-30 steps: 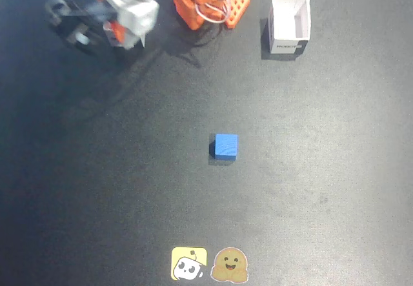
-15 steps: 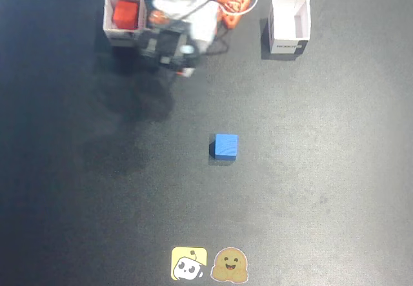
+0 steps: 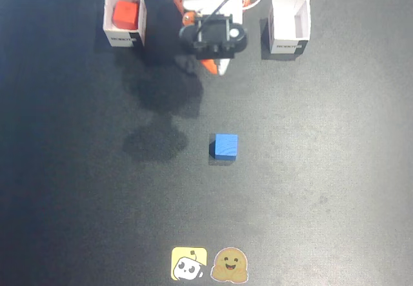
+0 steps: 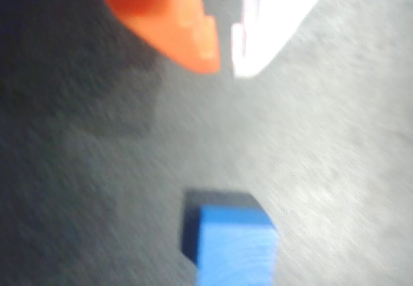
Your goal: Put the red cube in the right box and the blue cube in the left box.
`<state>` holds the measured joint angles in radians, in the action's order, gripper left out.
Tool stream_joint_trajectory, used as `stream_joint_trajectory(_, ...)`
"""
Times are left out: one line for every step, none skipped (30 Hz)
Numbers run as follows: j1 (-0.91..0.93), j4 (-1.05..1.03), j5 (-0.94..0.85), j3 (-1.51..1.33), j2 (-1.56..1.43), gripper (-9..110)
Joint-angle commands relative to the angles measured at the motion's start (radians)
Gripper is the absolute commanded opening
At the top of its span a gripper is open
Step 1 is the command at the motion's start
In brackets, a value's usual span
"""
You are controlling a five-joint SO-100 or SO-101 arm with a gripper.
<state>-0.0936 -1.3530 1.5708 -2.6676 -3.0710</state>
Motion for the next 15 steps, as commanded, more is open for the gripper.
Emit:
stream_joint_trajectory(-0.043, 0.072, 0.026, 0.021, 0.087, 0)
stream_joint_trajectory(-0.048, 0.097, 0.031, 0.031, 0.127, 0)
stream_joint_trajectory(-0.054, 0.123, 0.031, 0.041, 0.167, 0)
stream_joint_trajectory(-0.057, 0.146, 0.04, 0.054, 0.209, 0)
stream_joint_trajectory(-0.061, 0.172, 0.046, 0.064, 0.252, 0)
stream_joint_trajectory(-0.063, 0.198, 0.051, 0.077, 0.293, 0)
stream_joint_trajectory(-0.063, 0.227, 0.055, 0.086, 0.333, 0)
stream_joint_trajectory(-0.063, 0.258, 0.057, 0.097, 0.374, 0)
stream_joint_trajectory(-0.063, 0.285, 0.058, 0.107, 0.414, 0)
stream_joint_trajectory(-0.061, 0.311, 0.058, 0.12, 0.457, 0)
stream_joint_trajectory(-0.061, 0.336, 0.058, 0.135, 0.503, 0)
stream_joint_trajectory(-0.061, 0.357, 0.061, 0.152, 0.548, 0)
stream_joint_trajectory(-0.061, 0.374, 0.063, 0.167, 0.588, 0)
stream_joint_trajectory(-0.058, 0.393, 0.063, 0.181, 0.62, 0)
stream_joint_trajectory(-0.057, 0.407, 0.063, 0.195, 0.653, 0)
